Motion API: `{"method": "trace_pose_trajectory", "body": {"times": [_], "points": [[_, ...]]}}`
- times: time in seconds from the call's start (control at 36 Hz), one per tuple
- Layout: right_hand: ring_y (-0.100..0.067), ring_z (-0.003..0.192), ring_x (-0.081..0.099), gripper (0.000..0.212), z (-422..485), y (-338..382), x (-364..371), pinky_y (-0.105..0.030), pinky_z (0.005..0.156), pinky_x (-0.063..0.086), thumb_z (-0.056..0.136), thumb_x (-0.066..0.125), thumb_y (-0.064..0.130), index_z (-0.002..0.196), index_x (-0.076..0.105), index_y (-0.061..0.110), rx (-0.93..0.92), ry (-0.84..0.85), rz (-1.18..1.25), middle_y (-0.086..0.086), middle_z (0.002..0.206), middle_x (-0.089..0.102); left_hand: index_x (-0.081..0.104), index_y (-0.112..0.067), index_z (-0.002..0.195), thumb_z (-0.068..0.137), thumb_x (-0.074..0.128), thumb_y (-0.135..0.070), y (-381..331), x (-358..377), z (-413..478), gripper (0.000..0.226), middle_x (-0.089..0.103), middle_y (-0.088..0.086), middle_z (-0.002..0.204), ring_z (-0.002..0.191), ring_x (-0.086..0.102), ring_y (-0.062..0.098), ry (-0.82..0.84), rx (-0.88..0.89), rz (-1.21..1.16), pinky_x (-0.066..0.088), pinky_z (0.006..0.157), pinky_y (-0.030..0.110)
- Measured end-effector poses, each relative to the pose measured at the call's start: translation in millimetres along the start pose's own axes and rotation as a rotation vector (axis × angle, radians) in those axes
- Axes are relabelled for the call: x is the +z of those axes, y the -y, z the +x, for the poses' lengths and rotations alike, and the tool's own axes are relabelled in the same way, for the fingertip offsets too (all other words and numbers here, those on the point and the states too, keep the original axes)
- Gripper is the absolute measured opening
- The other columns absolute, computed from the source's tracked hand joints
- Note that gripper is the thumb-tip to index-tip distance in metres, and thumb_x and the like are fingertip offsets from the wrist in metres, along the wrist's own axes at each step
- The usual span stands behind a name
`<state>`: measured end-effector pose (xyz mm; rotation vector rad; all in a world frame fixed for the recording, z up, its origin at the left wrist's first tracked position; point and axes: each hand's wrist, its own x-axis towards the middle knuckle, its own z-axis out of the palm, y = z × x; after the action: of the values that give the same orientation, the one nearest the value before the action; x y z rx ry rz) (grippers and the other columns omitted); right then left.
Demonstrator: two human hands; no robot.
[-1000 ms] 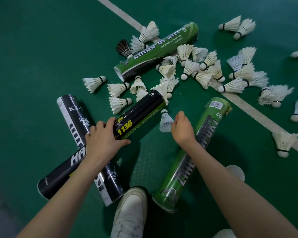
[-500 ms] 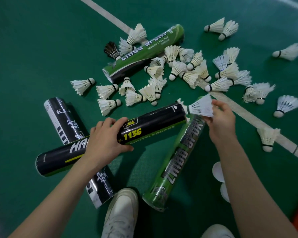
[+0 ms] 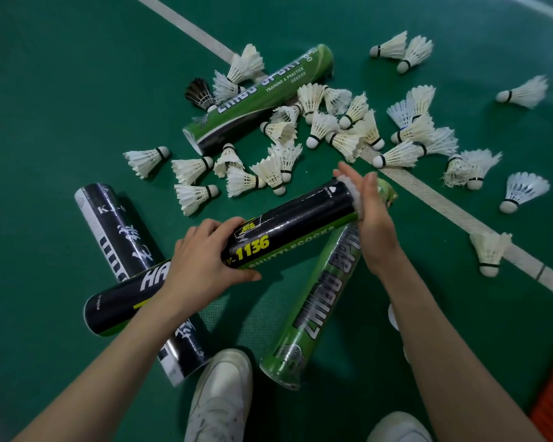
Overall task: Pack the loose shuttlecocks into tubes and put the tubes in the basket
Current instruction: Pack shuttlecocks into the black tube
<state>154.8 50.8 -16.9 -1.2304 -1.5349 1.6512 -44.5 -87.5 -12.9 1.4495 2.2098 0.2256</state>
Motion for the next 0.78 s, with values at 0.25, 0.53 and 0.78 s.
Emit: {"method": "trace_pose_trajectory", "body": {"times": [0.25,0.53,0.78], "points": [[-0.008,0.138,0.032,0.060,35.9,-5.1,30.1,-0.038,0.117,0.015,0.095,0.011,0.063,0.140,0.041,0.037,0.089,0.051,-0.136,0.007,0.150,0.039,0.037,-0.035,0.138,0.062,0.077,-0.061,14.3,-2.6,13.6,0.089,0.048,0.001,0.115,0.110,0.043,0.026,-0.029,-0.154,0.016,0.040,0.092,0.041],[-0.028,0.145,0.008,0.058,98.2,-30.3,52.4,-0.045,0.116,0.018,0.099,0.047,0.016,0.151,0.021,0.023,0.008,0.274,-0.883,-0.003,0.159,0.008,0.031,-0.028,0.143,0.068,0.072,-0.063,49.9,-14.0,29.6,0.092,0.046,0.010,0.126,0.119,0.041,0.033,-0.065,-0.377,0.026,0.038,0.099,0.049],[-0.030,0.147,0.002,0.061,131.3,-24.8,89.6,-0.052,0.117,0.013,0.091,0.049,0.002,0.146,0.026,0.013,-0.235,0.305,-1.324,-0.009,0.158,0.013,0.031,-0.029,0.143,0.066,0.070,-0.067,60.1,-9.6,32.7,0.094,0.047,0.010,0.126,0.119,0.042,0.034,-0.051,-0.439,-0.036,0.039,0.099,0.052]]}}
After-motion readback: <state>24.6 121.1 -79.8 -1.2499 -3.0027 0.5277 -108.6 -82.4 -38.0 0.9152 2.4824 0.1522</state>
